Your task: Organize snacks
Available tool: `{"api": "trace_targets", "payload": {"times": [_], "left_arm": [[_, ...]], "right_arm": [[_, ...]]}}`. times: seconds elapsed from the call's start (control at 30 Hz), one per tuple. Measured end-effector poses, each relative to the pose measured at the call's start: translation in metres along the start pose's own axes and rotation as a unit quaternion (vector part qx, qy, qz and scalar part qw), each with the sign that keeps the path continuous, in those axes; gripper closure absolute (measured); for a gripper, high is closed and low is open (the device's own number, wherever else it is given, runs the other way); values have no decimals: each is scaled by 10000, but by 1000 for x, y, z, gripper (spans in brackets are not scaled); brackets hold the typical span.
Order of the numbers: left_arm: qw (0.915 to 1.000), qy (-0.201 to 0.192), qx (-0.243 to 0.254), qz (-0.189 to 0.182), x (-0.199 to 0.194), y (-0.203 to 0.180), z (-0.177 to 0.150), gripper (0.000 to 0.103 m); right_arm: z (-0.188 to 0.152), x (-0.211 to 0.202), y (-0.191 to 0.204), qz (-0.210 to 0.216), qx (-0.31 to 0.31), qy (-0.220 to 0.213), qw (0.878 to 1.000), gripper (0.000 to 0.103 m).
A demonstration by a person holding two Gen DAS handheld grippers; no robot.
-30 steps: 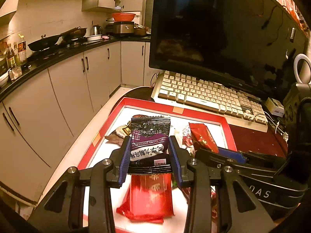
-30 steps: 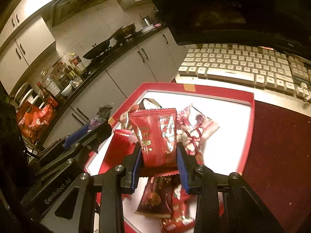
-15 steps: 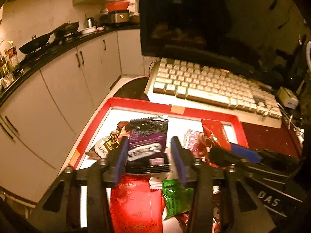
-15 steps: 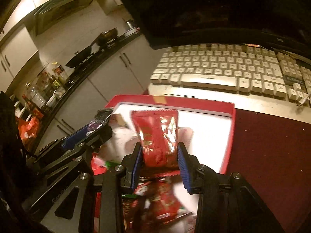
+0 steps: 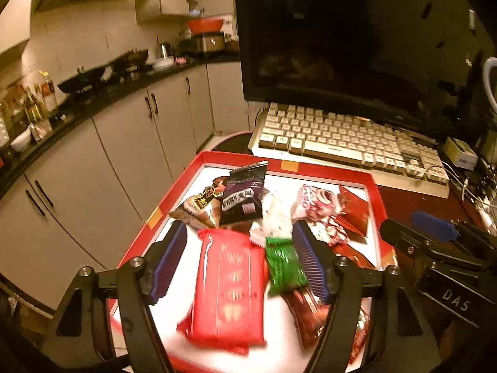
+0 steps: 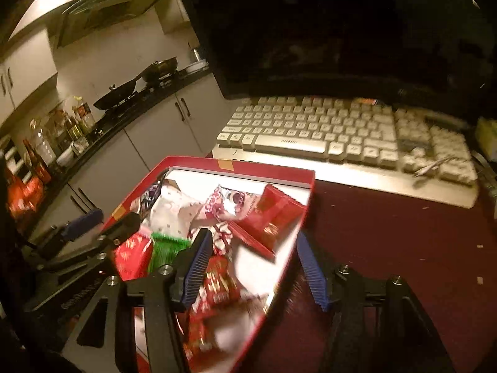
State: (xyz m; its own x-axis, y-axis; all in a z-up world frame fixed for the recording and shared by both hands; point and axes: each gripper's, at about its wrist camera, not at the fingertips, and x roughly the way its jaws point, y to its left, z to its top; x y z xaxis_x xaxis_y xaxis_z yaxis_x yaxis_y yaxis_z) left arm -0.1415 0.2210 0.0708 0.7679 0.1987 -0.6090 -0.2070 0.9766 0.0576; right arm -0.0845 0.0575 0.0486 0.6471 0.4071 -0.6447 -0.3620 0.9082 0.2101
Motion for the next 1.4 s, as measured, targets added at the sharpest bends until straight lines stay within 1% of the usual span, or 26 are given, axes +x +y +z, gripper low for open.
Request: {"api": "trace_targets", "payload": {"times": [0.07, 0.3, 0.5, 0.67, 0.77, 0.87, 1.0, 1.4], "left_arm": [[9997, -215, 98, 82, -17, -5, -6, 28], [9966, -656, 374, 327, -65, -13, -19, 28], [9957, -790, 349, 322, -89, -9, -32, 28], [9963, -772, 231, 309, -95, -4, -42, 27], [9967, -740, 153, 309, -93, -3, -42, 27], [9967, -733, 161, 318, -93, -4, -42, 27], [9966, -721, 202, 341, -92, -4, -44, 27], [9968, -705, 139, 352, -91, 2, -44, 27]], "right_arm": [[-7, -13, 4, -93, -110, -130, 9998, 41], [-29, -62, 21, -267, -457, -586, 9969, 35], [-47, -98, 34, -389, -607, -927, 9931, 31], [-57, -112, 40, -419, -668, -918, 9927, 31], [-61, -117, 42, -463, -737, -957, 9916, 30], [-63, -119, 43, -515, -792, -999, 9905, 26], [-62, -117, 40, -494, -710, -1031, 9909, 24], [-61, -118, 34, -505, -511, -1074, 9916, 23]]}}
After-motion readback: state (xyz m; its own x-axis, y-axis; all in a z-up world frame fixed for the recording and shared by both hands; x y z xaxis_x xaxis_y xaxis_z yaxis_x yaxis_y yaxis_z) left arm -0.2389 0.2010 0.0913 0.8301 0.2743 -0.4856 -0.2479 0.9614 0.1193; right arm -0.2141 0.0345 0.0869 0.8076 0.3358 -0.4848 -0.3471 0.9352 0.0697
